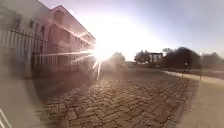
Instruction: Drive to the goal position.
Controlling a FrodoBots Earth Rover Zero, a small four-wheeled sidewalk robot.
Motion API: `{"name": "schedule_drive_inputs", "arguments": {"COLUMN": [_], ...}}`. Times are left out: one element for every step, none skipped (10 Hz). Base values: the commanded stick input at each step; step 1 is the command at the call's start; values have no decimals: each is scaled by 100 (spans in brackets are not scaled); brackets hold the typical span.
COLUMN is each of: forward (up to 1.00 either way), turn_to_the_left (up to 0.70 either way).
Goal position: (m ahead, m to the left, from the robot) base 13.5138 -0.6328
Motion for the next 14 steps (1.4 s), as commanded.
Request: {"name": "schedule_drive_inputs", "arguments": {"forward": [100, 100, 100, 100, 100, 100, 100, 100, 100, 100, 100, 100, 100, 100], "turn_to_the_left": [0, 0, 0, 0, 0, 0, 0, 0, 0, 0, 0, 0, 0, 0]}}
